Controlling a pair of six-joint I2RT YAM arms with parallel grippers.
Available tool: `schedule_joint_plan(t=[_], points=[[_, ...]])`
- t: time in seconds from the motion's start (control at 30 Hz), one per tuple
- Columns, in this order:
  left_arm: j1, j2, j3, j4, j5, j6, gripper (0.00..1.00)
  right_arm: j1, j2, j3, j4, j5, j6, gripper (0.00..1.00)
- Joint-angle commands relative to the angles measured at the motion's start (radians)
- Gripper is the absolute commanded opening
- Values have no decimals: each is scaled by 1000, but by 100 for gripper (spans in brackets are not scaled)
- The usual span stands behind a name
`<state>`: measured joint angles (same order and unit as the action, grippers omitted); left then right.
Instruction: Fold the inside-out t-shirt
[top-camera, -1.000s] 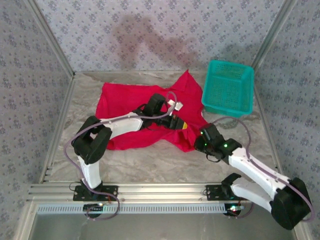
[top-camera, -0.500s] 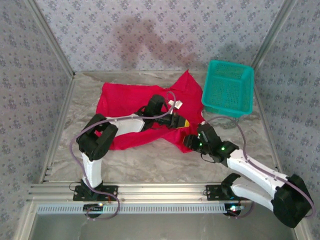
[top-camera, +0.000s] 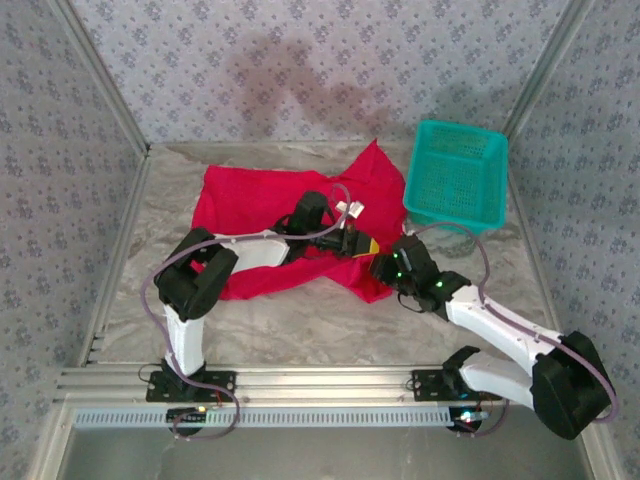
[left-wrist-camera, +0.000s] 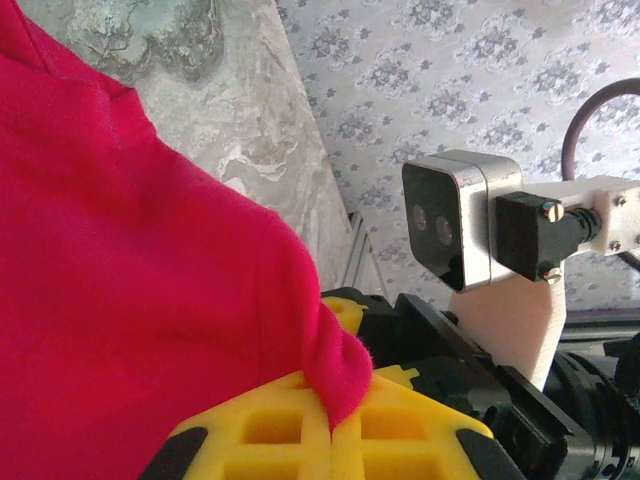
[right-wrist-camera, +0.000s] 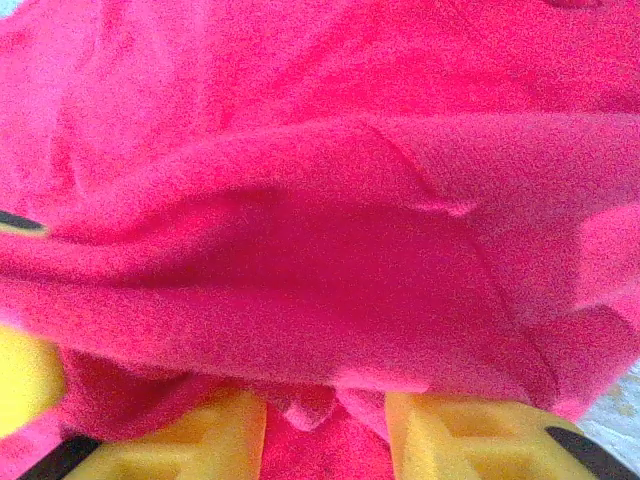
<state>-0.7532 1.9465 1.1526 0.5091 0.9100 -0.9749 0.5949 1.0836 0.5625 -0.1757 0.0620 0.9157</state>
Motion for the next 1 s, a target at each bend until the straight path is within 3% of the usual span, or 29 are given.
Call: schedule_joint_plan(t=[0.0,0.23,0.4,0.53,0.63,0.8,0.97], points=[[0,22,-15,121,29,-64,0,-7,36,32,44,25,87,29],[3,27,-27,151,19,-84,0,-4,82,109,-52,-1,123,0],[24,13,13,-30,-37,32,6,-9,-47,186,-243,-77,98,0],[48,17,58,-180,-114,142,30,-25,-141,256,-403,-257,55,0],[83,44,57,-198,-161,145,36,-67,-212,275,-469,-404,32,0],[117,81,26,-128,-167,86,33,-144,-314,283,-567,-439,-18,0],[140,21,-26,-180,-206,127,33,-262,-289,166,-478,-529,9,0]])
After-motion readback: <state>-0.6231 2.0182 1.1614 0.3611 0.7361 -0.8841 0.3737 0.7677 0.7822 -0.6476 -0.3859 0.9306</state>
